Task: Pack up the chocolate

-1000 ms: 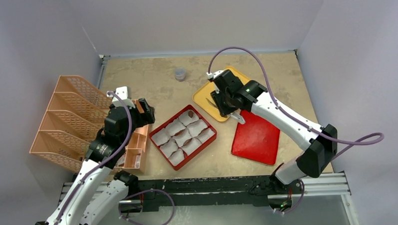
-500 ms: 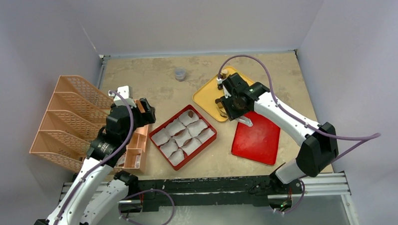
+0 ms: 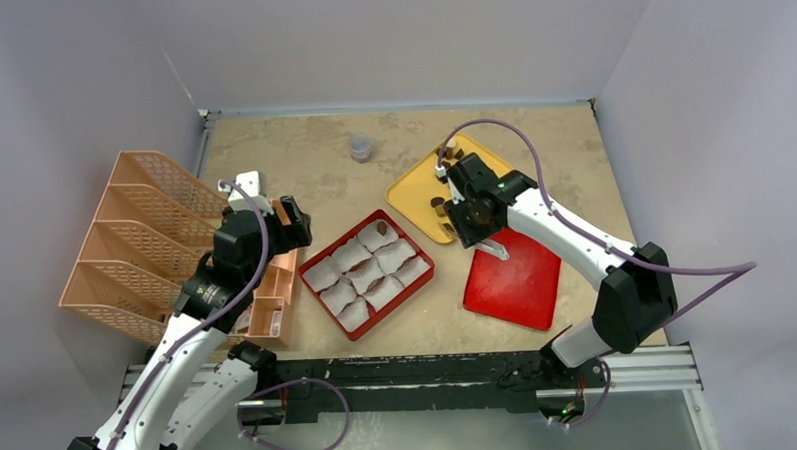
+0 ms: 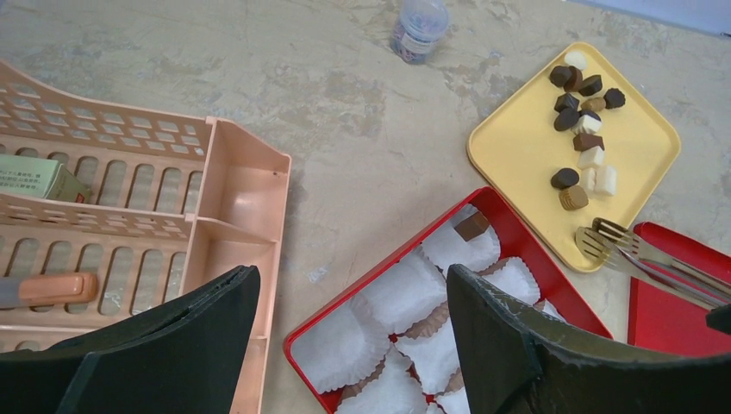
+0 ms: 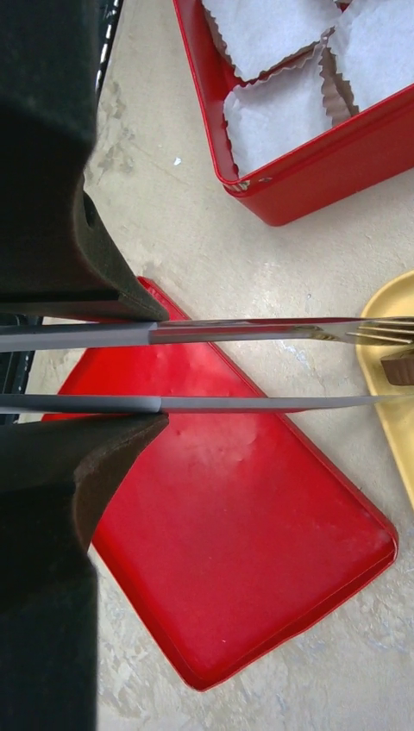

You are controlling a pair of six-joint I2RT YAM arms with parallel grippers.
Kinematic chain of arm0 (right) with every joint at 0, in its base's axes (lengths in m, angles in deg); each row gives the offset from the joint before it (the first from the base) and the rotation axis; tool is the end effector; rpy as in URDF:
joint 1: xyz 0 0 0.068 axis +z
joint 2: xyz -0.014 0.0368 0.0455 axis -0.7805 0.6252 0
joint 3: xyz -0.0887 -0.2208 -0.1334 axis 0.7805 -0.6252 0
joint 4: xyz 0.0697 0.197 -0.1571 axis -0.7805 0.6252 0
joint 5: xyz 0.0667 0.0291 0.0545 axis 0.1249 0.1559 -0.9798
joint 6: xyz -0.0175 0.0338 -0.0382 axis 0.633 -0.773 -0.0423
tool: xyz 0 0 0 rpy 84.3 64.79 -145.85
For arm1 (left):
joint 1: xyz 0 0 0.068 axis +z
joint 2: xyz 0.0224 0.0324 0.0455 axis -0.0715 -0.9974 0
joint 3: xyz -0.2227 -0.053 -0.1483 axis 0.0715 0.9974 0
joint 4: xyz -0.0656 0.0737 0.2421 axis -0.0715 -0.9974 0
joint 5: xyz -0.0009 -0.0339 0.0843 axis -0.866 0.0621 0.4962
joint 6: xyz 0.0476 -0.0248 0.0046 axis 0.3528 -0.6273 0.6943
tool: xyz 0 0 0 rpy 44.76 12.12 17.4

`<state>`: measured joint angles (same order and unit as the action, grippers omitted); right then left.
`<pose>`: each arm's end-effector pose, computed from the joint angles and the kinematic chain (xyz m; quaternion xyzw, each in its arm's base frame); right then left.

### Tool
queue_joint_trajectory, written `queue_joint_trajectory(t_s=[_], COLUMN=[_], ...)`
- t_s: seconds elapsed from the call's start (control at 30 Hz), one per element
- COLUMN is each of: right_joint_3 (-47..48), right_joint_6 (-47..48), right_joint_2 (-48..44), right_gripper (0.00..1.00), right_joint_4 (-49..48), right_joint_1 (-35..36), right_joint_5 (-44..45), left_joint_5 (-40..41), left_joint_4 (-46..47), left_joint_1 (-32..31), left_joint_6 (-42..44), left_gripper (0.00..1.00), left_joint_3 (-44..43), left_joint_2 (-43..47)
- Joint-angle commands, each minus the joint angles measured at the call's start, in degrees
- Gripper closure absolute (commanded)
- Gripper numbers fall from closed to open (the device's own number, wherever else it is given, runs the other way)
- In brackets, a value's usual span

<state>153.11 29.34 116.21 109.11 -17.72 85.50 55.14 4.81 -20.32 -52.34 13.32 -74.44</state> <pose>0.2580 0.1656 0.2744 -0.2051 0.9434 0.0264 0.2594 0.1477 -0.0547 0.3226 -0.0971 0.8209 -0.1124 0.5515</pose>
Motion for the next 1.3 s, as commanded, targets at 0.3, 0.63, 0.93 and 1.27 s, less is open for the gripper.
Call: queue_joint_trajectory(t_s=[0.3, 0.63, 0.93, 1.27], right_joint_3=[3.35, 5.96, 9.36, 11.14], right_joint_6=[1.13, 0.74, -0.32, -3.26], right_joint_2=[-1.43, -3.73, -6.82, -5.22], right_gripper=[0.81, 0.86, 0.87, 0.87], right_joint_4=[-0.49, -0.75, 0.13, 1.01], right_joint_1=[-0.28, -0.21, 2.80, 9.84], right_joint_5=[-0.46, -0.20, -2.61, -4.27], left_joint_5=[1.00, 1.34, 2.24, 2.72], left_joint_4=[1.77, 1.62, 1.62, 1.53], left_joint_1=[0.26, 0.26, 0.26, 0.27], left_joint_6=[1.03, 1.02, 1.02, 1.02], left_gripper=[0.21, 0.21, 0.21, 0.21], left_joint_3=[-0.93, -1.13, -1.13, -1.20], left_joint_2=[1.58, 1.67, 2.19, 2.45])
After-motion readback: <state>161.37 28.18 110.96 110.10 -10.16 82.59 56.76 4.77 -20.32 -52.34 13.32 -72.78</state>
